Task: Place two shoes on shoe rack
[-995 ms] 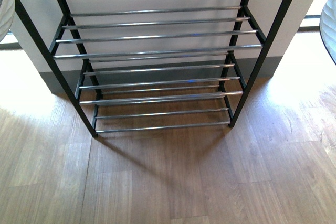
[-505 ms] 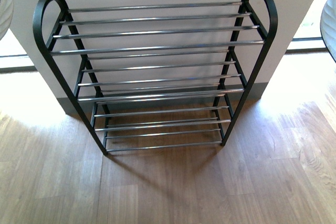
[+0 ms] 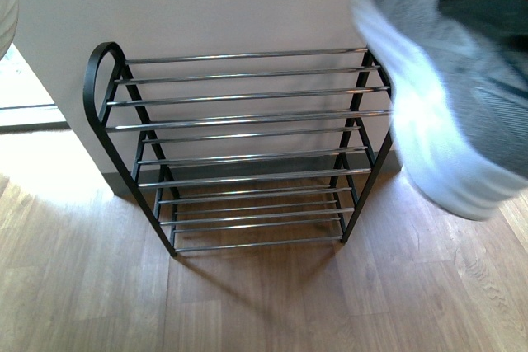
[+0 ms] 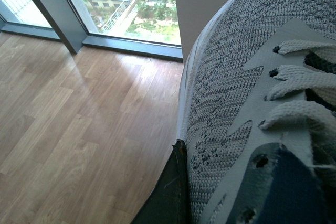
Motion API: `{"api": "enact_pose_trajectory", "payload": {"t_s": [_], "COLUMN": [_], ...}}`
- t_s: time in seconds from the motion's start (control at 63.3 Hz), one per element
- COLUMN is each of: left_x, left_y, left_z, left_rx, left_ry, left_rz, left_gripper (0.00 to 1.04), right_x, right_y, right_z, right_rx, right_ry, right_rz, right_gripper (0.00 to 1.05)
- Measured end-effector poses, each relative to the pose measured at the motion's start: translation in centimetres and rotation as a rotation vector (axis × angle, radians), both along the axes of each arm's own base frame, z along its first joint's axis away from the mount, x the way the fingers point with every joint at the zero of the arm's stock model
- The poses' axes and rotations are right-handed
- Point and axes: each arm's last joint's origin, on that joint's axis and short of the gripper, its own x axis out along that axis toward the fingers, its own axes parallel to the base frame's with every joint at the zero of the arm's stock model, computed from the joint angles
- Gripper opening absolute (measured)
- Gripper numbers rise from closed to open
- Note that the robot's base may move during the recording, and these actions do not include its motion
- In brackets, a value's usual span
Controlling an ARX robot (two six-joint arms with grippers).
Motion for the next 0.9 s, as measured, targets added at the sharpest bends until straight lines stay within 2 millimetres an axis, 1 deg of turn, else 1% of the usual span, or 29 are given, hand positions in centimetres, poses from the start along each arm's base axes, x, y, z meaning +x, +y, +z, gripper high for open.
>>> {"api": "enact_pose_trajectory", "payload": {"t_s": [0.016,0.079,0.142,0.19,0.284,0.379,0.458,0.569,0.695,0.774,0.9], "left_x": [0.0,0.0,0.0,0.0,0.0,0.0,0.0,0.0,0.0,0.0,0.0], "left_y": [0.0,0.0,0.0,0.0,0.0,0.0,0.0,0.0,0.0,0.0,0.0], "left_z": [0.0,0.0,0.0,0.0,0.0,0.0,0.0,0.0,0.0,0.0,0.0], "left_rx": [0.000,0.000,0.000,0.000,0.000,0.000,0.000,0.000,0.000,0.000,0.000], "left_ry": [0.000,0.000,0.000,0.000,0.000,0.000,0.000,0.000,0.000,0.000,0.000], "left_rz": [0.000,0.000,-0.001,0.000,0.000,0.000,0.000,0.000,0.000,0.000,0.000], "left_gripper": [0.02,0.02,0.02,0.02,0.02,0.02,0.02,0.02,0.02,0.02,0.02], "right_x": [0.3,2.5,5.3,6.9,9.3,11.7,13.8,16.3,18.8,20.4,22.2], "right_y": [0.4,2.9,6.2,8.0,10.0,11.2,11.7,11.5,10.5,9.6,8.5], "right_z": [-0.1,-1.0,-2.7,-3.8,-5.4,-6.9,-8.1,-9.6,-11.0,-11.9,-13.0], "right_rx": [-0.001,-0.011,-0.041,-0.071,-0.103,-0.144,-0.186,-0.245,-0.302,-0.341,-0.397], "right_ry": [0.008,0.066,0.117,0.126,0.130,0.118,0.113,0.109,0.089,0.074,0.055], "right_rz": [0.000,-0.004,-0.042,-0.067,-0.094,-0.130,-0.165,-0.215,-0.269,-0.295,-0.310], "right_gripper": [0.01,0.01,0.01,0.01,0.01,0.01,0.01,0.01,0.01,0.01,0.01]}}
